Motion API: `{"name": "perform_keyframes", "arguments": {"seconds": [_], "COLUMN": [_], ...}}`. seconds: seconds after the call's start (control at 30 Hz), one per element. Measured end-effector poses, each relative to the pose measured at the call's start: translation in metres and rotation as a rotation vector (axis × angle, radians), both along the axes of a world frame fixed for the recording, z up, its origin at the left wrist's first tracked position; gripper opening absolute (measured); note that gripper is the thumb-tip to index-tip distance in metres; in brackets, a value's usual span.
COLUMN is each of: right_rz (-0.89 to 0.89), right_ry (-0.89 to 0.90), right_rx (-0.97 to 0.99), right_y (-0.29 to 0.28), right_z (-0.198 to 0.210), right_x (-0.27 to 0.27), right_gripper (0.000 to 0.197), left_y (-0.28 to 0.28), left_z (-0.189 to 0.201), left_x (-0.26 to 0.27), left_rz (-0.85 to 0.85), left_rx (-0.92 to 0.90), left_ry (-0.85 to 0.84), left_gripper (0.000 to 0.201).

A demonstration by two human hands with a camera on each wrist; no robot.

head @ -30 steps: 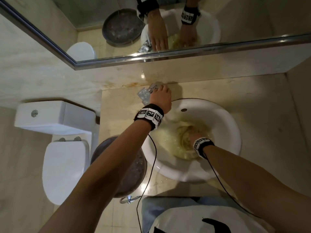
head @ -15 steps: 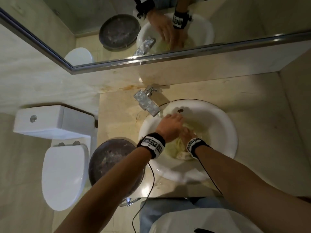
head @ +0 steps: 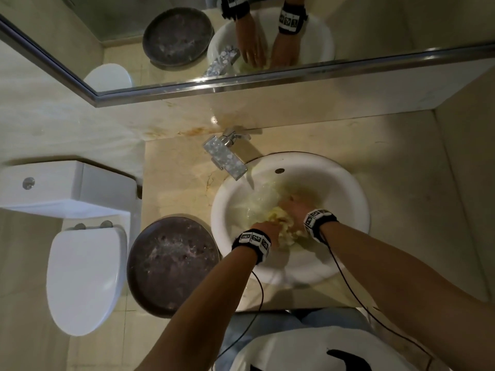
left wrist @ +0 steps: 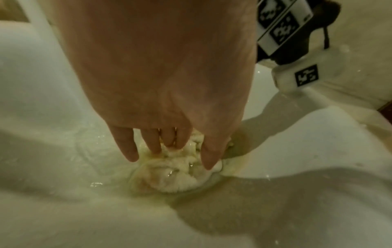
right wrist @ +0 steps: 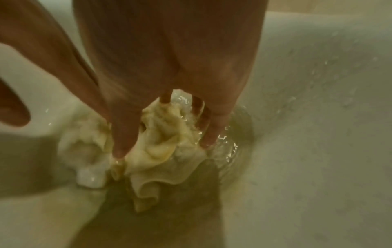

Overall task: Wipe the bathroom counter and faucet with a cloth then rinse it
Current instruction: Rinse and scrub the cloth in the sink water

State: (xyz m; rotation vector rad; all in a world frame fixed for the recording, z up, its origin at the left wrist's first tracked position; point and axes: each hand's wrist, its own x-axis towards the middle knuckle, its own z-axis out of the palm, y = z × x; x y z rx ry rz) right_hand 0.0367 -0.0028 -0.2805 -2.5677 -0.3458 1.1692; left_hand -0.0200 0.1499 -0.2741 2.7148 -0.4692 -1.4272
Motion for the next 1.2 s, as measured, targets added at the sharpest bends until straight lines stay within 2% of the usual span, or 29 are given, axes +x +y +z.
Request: {"name": "perform_keyframes", "arguments": {"seconds": [0.03,0.1,0.2,0.27,0.33,0.4,0.5,0.57,0.63,0.7,0.73,0.83,0.9,0.97,1.03,1.07,1.13,1.17,1.2], "right_rz": [0.085,0.273,0.383,0.412,0.408,0.366,0.384,0.352,0.351,0.431,0.491,0.646,0.712,0.661,0.53,0.484,0.544,0.565,0.547], "right_ry": [0.002,-0.02,-0.054,-0.019,-0.001,-0.013,-0.054,-0.117,-0.115,-0.109,-0.13,-0.191,-0.173,-0.129,-0.079,-0.045,-0.053,-0.076,-0.112], "right_rx": [-0.013,-0.101,-0.223,-0.251,-0.26,-0.253,-0.302,-0.3,-0.241,-0.256,-0.303,-0.445,-0.481,-0.442,-0.389,-0.372,-0.37,-0.339,-0.309], "right_y": [-0.002,-0.006,0.006,0.011,0.008,0.005,0.002,0.003,0.002,-0.002,0.0,0.007,0.014,0.016,0.019,0.021,0.017,0.012,0.01], "right_z": [-0.003,-0.009,-0.016,-0.027,-0.047,-0.035,-0.023,-0.017,-0.022,-0.031,-0.028,-0.023,-0.024,-0.026,-0.012,0.005,0.012,0.01,0.004], "right_x": [-0.002,-0.007,-0.009,-0.005,-0.001,-0.004,-0.001,0.003,0.004,-0.001,-0.006,-0.015,-0.019,-0.017,-0.009,-0.005,-0.001,0.003,0.005], "right_gripper": [0.086,0.093,0.1,0.088,0.069,0.068,0.063,0.08,0.112,0.132,0.134,0.116,0.11,0.115,0.117,0.104,0.063,0.056,0.058], "left_y": [-0.001,-0.002,-0.001,-0.002,-0.002,-0.002,0.001,0.002,0.002,0.004,0.005,0.003,0.0,-0.004,-0.003,-0.001,0.002,0.003,0.003], "left_z": [-0.003,0.006,0.003,-0.003,0.004,0.01,0.008,0.003,0.0,-0.007,-0.008,-0.007,-0.004,0.002,0.008,0.01,0.011,0.011,0.009], "left_x": [-0.003,-0.004,0.0,0.004,0.011,0.017,0.018,0.018,0.018,0.016,0.015,0.015,0.019,0.023,0.024,0.025,0.026,0.027,0.027], "left_rz": [0.016,0.025,0.036,0.086,0.105,0.11,0.095,0.106,0.098,0.072,0.048,0.016,0.006,-0.016,-0.035,-0.042,-0.031,-0.017,-0.002], "left_rx": [0.004,0.029,-0.01,-0.016,-0.02,-0.062,-0.129,-0.152,-0.151,-0.115,-0.087,-0.041,-0.052,-0.053,-0.026,-0.012,0.0,-0.006,-0.013], "left_ry": [-0.018,0.0,-0.005,0.017,0.014,-0.063,-0.172,-0.157,-0.095,-0.035,-0.018,-0.007,-0.031,-0.061,-0.062,-0.059,-0.064,-0.085,-0.112], "left_gripper": [0.05,0.048,0.053,0.052,0.037,0.031,0.039,0.055,0.072,0.079,0.078,0.072,0.059,0.044,0.032,0.029,0.029,0.03,0.033]}}
